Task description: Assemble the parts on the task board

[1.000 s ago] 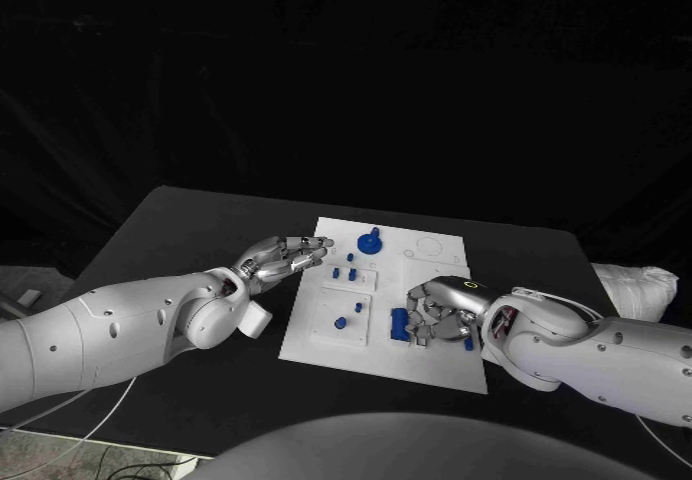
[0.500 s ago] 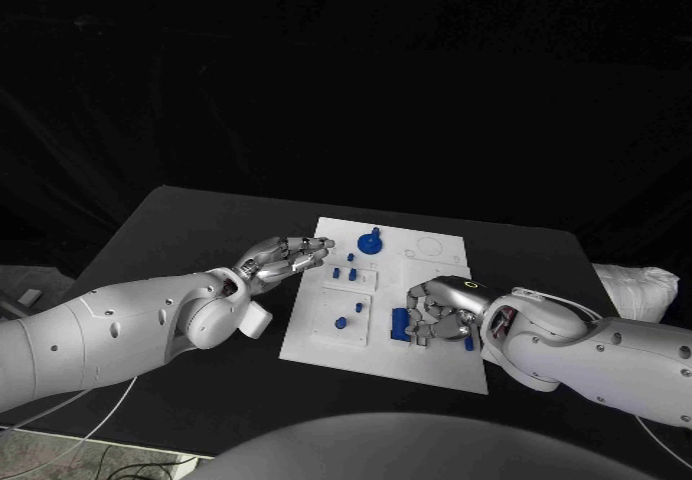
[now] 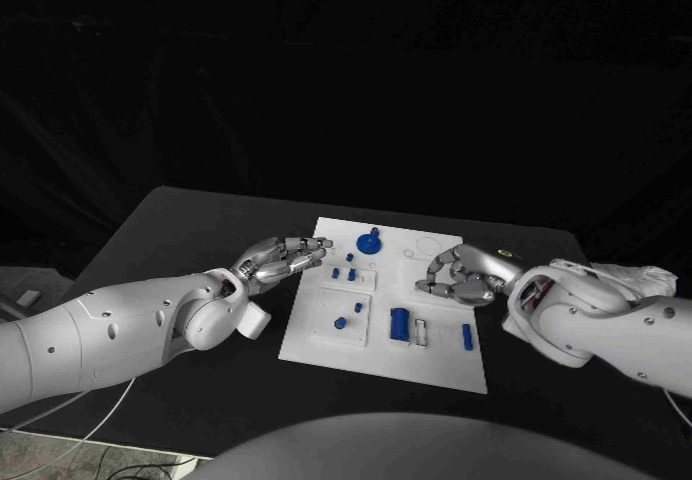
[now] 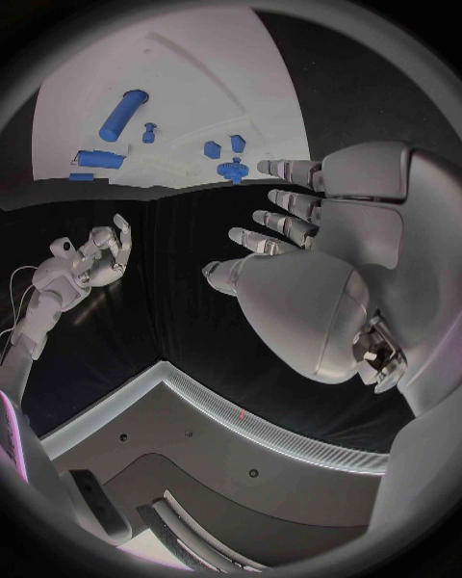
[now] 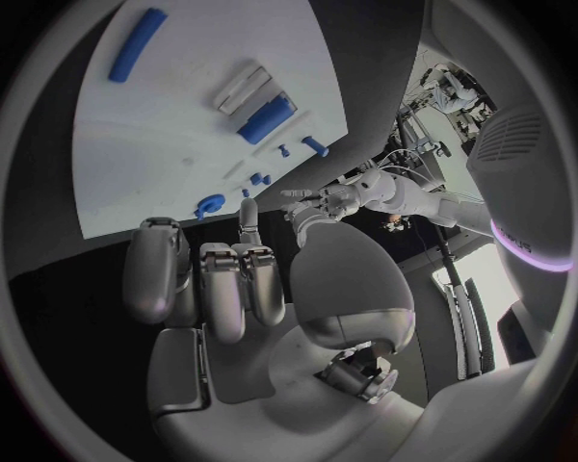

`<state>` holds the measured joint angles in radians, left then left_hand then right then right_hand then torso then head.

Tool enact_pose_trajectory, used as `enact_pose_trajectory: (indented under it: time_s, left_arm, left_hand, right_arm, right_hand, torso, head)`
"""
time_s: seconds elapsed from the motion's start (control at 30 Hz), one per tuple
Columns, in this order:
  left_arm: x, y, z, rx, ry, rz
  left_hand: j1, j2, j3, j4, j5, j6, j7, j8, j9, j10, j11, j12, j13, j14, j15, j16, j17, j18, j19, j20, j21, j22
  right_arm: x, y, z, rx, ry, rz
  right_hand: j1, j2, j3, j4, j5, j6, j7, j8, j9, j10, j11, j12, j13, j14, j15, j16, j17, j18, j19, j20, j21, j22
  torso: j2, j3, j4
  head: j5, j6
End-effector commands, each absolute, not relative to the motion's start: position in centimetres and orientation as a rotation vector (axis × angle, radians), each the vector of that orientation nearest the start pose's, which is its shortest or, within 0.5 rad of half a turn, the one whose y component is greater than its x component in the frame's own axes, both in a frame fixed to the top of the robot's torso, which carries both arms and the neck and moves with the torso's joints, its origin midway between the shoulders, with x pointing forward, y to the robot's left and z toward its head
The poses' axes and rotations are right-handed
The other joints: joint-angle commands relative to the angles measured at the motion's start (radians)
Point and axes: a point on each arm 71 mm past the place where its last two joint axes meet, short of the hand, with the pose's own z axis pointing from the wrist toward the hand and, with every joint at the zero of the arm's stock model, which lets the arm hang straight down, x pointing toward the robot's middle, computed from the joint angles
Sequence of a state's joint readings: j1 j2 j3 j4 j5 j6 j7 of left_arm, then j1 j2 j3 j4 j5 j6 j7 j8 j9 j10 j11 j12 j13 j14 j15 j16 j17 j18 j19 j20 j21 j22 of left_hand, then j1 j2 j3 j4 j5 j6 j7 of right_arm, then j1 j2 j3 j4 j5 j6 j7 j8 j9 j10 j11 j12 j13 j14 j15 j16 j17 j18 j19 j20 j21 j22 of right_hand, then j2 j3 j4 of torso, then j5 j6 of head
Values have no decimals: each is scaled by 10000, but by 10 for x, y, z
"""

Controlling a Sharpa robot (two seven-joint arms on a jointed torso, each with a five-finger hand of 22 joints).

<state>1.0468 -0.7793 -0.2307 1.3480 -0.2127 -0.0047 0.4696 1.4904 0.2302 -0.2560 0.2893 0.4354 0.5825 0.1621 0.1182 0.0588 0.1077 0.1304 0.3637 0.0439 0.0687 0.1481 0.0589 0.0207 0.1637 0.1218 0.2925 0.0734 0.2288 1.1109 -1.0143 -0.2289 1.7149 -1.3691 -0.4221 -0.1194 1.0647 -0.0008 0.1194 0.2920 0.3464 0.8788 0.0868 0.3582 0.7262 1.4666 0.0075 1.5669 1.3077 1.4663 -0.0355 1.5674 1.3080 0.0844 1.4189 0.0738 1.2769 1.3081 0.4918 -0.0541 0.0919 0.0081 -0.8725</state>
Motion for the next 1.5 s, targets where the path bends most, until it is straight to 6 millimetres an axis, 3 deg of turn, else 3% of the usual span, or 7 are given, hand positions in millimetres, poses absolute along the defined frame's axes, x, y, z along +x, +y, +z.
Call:
enact_pose_trajectory:
  time_s: [0.03,0.23,0.4,0.5,0.57,0.9,1.5]
  left_arm:
    - [437,210,-317,-9435,18272,-16141]
    - [437,208,-316,-9366,18220,-16227]
    - [436,208,-316,-9345,18234,-16241]
    - [437,207,-316,-9309,18161,-16271]
    - [437,207,-316,-9291,18129,-16285]
    - [437,206,-316,-9287,18176,-16311]
    - [437,207,-317,-9371,18249,-16261]
  left_hand:
    - [84,25,49,1,54,59,-21,62,14,-7,72,72,15,38,1,39,14,145,83,-12,61,11]
    - [130,10,56,-3,61,89,-23,93,16,19,73,111,20,86,-9,82,25,148,143,-14,97,53]
    - [146,10,61,-3,68,127,-19,110,20,32,77,134,23,97,-12,92,27,148,157,-15,105,59]
    - [197,1,71,-1,82,219,-4,164,29,92,94,219,32,153,-4,141,38,148,226,-15,146,112]
    - [230,-5,78,0,92,287,2,204,34,139,101,277,38,200,-2,182,47,150,283,-17,181,155]
    - [259,-14,82,-1,117,331,10,234,37,189,111,340,45,226,-2,205,50,149,311,-17,197,160]
    - [276,-23,83,-6,135,294,17,231,31,186,120,313,40,219,4,200,47,145,301,-15,192,137]
  right_arm:
    - [402,-246,-264,371,20424,5082]
    - [408,-269,-259,310,22426,2199]
    - [411,-283,-264,633,23698,920]
    - [413,-288,-264,670,23673,593]
    - [415,-289,-264,579,23573,402]
    - [422,-291,-271,297,23737,-191]
    - [410,-279,-304,1125,24329,148]
  right_hand:
    - [-355,-41,-114,-42,399,621,-97,-434,-579,1042,4,39,2631,1044,-58,34,2628,-235,190,-37,352,1842]
    - [-573,-242,-117,-67,635,1403,-222,-1070,-1296,1042,-102,39,2631,1044,-193,34,2628,-276,317,-153,559,1884]
    - [-865,-112,-180,-89,-503,2108,-353,-1273,-1611,1042,-233,39,2631,1044,-297,34,2628,-309,441,-259,728,1926]
    - [-896,-83,-259,-135,-1600,2553,-463,-1290,-1697,1042,-325,39,2631,1044,-376,34,2628,-311,455,-331,734,1926]
    - [-851,-90,-270,-181,-1703,2662,-495,-1301,-1720,1042,-349,39,2631,1044,-399,34,2628,-317,472,-352,758,1934]
    - [-361,-170,-168,-654,-741,2754,-505,-1707,-1979,1042,-379,39,2631,1044,-450,34,2628,-297,438,-423,635,1898]
    - [-113,-188,-79,-908,-543,2956,-557,-1703,-1900,1042,-422,39,2631,1044,-477,34,2628,-264,387,-438,484,1854]
  torso:
    - [0,2,11]
    - [1,-2,17]
    - [3,-15,2]
    - [14,-5,-5]
    - [12,1,-4]
    - [9,-1,3]
    - [2,-1,-5]
  head:
    - [-45,-1]
    - [-95,-1]
    - [-107,-1]
    - [-94,-1]
    - [-101,-1]
    - [-142,-1]
    - [-197,-1]
